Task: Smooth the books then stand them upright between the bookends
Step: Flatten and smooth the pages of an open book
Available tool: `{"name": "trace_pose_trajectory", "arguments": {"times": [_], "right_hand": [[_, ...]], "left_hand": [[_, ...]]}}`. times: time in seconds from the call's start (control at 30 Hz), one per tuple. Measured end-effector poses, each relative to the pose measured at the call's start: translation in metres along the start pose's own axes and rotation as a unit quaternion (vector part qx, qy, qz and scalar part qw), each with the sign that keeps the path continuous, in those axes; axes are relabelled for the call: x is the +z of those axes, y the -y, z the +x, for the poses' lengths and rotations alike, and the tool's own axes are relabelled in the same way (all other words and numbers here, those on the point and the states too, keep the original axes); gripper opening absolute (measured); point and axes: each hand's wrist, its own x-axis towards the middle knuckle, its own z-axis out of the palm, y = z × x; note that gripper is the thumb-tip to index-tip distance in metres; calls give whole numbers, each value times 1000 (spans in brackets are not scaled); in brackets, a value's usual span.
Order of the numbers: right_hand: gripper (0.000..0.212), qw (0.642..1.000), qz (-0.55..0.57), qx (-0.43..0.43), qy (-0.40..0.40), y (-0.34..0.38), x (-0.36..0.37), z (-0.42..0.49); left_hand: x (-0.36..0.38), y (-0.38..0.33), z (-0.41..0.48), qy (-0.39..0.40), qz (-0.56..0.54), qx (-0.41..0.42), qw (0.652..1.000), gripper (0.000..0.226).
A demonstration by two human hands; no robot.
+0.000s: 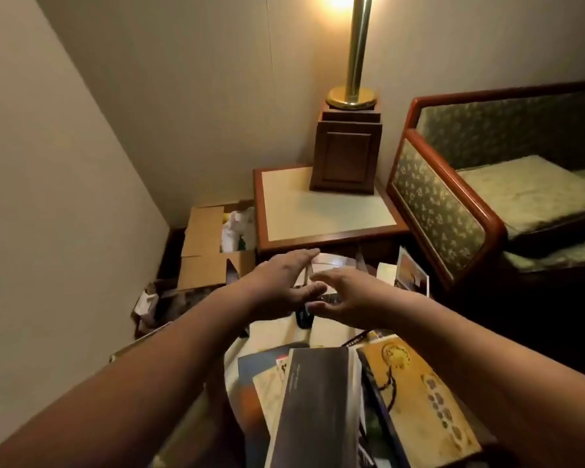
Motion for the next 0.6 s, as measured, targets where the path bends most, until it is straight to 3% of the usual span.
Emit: {"name": "trace_pose_trajectory", "arguments": {"times": [0.17, 0.4, 0.5, 0.6], "right_hand": [[49, 992, -84, -6, 93, -30, 88, -36], [60, 972, -224, -72, -2, -80, 139, -58], [60, 958, -274, -59, -54, -97, 165, -65], [57, 960, -257, -35, -102, -95, 190, -76]], "left_hand": [[105, 34, -49, 61, -8, -4, 998, 64], [181, 62, -70, -38, 32, 30, 998, 62], [201, 58, -78, -81, 54, 14, 995, 59], [217, 47, -95, -125, 73, -17, 989, 56]]}}
